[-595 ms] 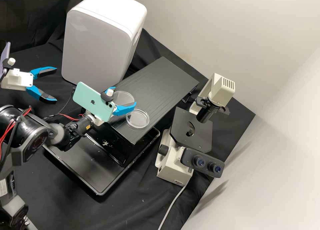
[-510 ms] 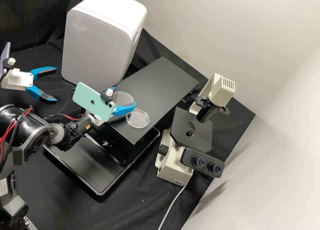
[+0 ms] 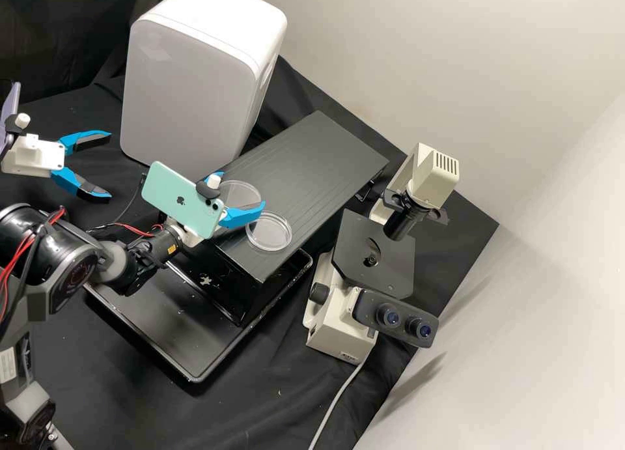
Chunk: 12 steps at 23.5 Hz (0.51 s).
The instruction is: Remove the lid from the petri dish
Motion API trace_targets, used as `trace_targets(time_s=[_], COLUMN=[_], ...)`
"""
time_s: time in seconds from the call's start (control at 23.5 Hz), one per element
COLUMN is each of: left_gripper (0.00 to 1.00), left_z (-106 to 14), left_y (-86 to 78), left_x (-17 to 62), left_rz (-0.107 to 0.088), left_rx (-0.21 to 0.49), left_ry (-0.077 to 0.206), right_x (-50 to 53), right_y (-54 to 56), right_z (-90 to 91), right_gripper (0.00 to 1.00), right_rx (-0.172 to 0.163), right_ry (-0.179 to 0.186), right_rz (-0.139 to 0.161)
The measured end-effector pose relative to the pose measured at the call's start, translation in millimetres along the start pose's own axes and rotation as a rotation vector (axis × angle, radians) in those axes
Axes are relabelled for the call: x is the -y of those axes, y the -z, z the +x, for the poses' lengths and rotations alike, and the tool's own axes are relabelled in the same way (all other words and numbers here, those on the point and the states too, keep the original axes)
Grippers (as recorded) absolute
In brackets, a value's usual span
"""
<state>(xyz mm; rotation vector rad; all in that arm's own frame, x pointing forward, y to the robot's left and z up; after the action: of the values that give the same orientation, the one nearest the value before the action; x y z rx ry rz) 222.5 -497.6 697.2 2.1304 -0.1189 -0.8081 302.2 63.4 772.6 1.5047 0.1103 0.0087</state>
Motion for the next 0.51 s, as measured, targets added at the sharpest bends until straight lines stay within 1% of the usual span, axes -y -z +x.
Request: trace_targets(time_s=[0.08, 0.3, 0.51], left_gripper=[1.0, 1.0, 1.0], left_z=[0.0, 0.0, 0.0], left_y=[0.0, 0.0, 0.0], left_x=[0.0, 0.0, 0.0], left_rz=[0.0, 0.0, 0.0], left_rx=[0.0, 0.0, 0.0], left_ry=[0.0, 0.0, 0.0], right_x=[-0.1, -1.2, -1.2], right_y=[-0.2, -1.7, -1.7], right_z=[0.0, 0.0, 0.0], right_gripper=[1.0, 1.0, 1.0], right_rx=[0.002, 0.018, 0.018], right_ry=[-0.001, -0.013, -0.013], right_rz=[-0.018, -0.011, -0.011])
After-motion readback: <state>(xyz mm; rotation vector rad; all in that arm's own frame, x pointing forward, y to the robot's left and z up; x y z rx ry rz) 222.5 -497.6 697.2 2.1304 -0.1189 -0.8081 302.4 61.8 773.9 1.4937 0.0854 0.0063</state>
